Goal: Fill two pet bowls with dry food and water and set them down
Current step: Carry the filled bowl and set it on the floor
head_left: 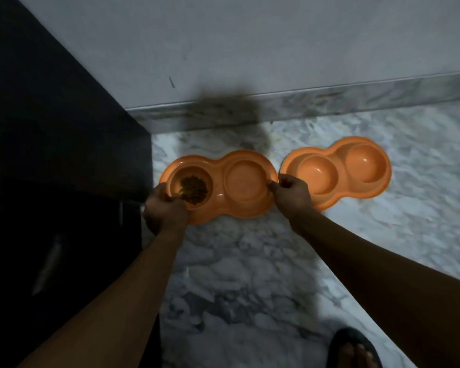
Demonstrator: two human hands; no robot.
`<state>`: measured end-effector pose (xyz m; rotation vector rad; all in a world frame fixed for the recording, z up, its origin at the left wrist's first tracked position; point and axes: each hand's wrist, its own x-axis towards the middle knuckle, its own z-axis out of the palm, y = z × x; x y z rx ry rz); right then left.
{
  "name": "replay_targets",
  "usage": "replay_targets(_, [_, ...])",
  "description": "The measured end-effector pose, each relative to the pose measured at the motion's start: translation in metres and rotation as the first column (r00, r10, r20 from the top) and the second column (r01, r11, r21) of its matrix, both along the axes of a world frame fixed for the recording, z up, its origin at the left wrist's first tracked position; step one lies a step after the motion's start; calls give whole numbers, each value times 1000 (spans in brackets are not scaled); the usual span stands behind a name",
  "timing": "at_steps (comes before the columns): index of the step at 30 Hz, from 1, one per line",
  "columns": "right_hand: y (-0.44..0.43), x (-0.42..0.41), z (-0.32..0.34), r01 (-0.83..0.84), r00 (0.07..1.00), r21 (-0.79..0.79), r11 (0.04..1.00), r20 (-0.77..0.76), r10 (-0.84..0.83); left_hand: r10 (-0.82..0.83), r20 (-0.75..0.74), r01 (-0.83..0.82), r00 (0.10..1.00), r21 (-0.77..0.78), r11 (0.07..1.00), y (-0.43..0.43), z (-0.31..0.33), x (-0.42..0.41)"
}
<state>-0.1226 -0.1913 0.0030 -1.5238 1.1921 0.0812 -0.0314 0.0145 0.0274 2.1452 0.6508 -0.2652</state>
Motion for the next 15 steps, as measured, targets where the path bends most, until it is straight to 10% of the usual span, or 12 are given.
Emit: replay_targets(15, [-13, -15, 23, 86, 995, -221, 971, -23, -94, -525, 103, 500, 845, 192, 844, -55, -9, -17])
